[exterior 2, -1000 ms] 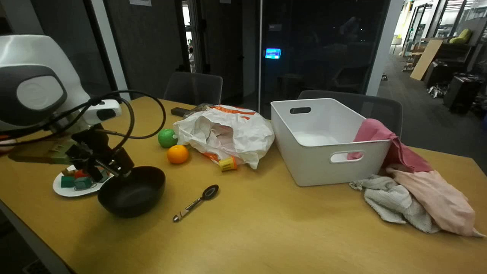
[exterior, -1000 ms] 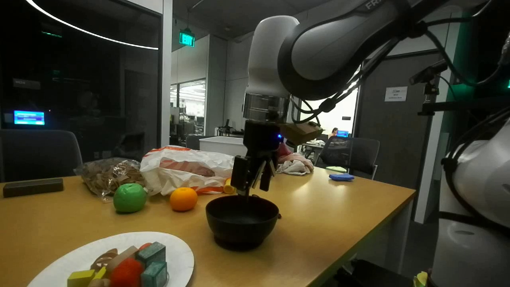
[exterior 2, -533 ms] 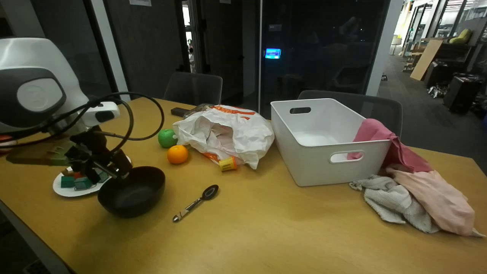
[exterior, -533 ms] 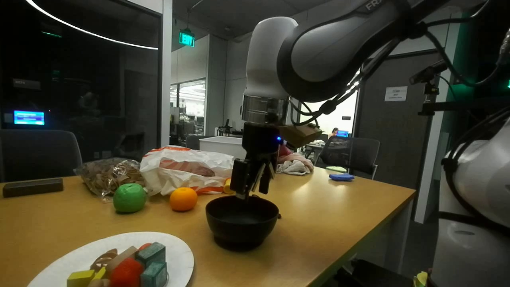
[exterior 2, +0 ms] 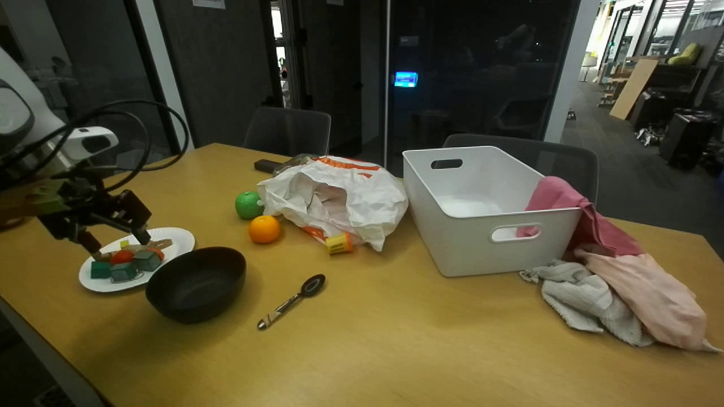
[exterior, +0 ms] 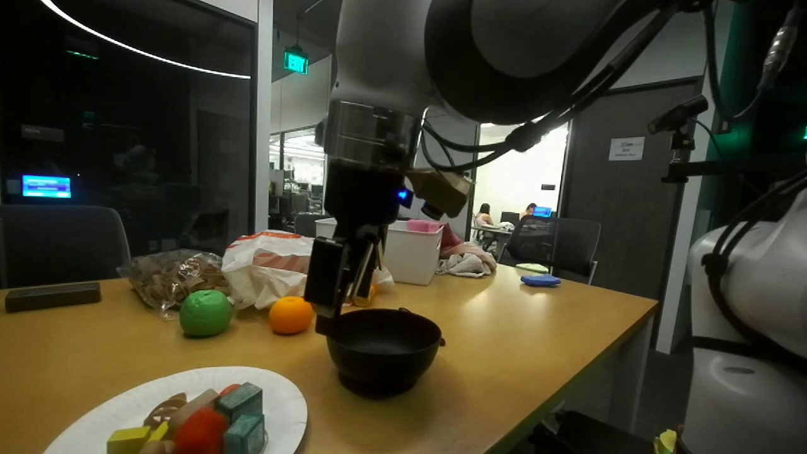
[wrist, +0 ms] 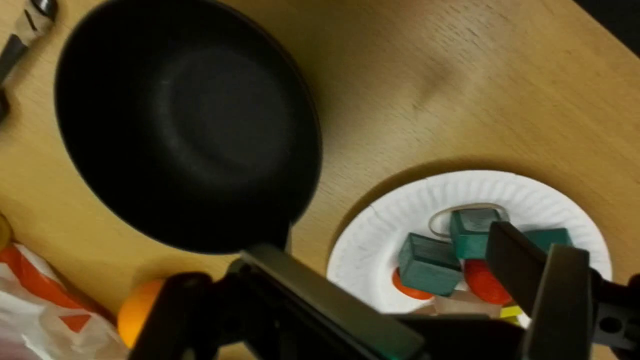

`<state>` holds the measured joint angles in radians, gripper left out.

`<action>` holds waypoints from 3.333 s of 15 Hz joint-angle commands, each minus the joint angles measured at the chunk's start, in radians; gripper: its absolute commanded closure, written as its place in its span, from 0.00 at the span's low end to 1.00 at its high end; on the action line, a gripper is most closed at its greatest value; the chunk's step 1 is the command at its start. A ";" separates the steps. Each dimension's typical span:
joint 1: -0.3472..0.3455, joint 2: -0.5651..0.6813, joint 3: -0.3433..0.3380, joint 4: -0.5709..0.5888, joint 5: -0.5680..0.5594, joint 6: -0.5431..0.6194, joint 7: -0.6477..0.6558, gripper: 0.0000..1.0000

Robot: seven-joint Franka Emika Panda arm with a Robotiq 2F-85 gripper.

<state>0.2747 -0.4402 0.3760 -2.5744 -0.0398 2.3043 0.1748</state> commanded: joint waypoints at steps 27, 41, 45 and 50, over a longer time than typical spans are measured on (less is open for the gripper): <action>0.095 0.518 0.003 0.141 -0.061 0.476 -0.271 0.32; 0.092 0.386 -0.010 0.194 -0.096 0.390 -0.251 0.84; 0.032 0.254 -0.039 0.189 -0.303 0.273 -0.139 0.84; -0.092 0.109 -0.063 0.167 -0.473 0.105 -0.027 0.84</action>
<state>0.2406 -0.2359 0.3154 -2.3777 -0.4458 2.4940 0.0787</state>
